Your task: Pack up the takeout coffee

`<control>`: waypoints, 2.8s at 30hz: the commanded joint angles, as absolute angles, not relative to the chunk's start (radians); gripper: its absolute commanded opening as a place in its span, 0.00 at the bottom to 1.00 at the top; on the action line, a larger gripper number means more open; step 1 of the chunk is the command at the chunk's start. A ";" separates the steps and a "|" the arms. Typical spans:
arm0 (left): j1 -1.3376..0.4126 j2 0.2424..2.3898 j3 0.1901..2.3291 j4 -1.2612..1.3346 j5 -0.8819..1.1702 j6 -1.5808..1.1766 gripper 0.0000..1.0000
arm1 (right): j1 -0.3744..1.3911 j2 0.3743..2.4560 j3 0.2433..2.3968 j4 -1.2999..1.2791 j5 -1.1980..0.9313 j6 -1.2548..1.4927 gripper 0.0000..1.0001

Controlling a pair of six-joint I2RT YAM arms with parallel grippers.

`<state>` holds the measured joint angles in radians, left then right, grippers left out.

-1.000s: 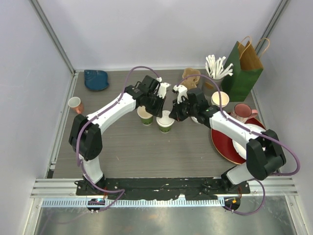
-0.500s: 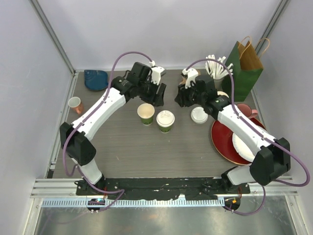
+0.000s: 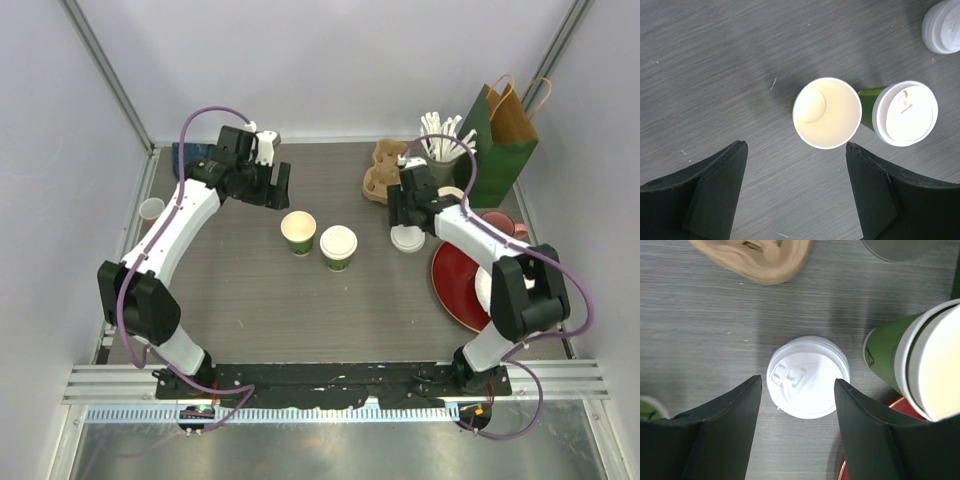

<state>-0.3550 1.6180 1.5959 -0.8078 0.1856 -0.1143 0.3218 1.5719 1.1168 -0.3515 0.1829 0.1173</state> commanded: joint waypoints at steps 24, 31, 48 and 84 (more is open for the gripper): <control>-0.330 1.574 1.548 -0.770 0.239 -0.086 0.82 | 0.512 1.858 1.246 -0.327 0.690 0.249 0.35; -0.327 1.574 1.554 -0.778 0.248 -0.087 0.83 | 0.543 1.833 1.218 -0.348 0.698 0.238 0.19; -0.327 1.566 1.557 -0.779 0.253 -0.081 0.82 | 0.548 1.689 1.210 -0.385 0.621 0.158 0.01; -0.098 1.549 1.489 -0.787 0.301 -0.091 0.83 | 0.928 1.868 1.743 -0.617 -0.094 -0.735 0.01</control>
<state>-0.1059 1.5940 1.4933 -0.8051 0.2844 -0.0959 0.9085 1.8599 1.6829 -0.5671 -0.1223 -0.6788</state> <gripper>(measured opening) 0.827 0.028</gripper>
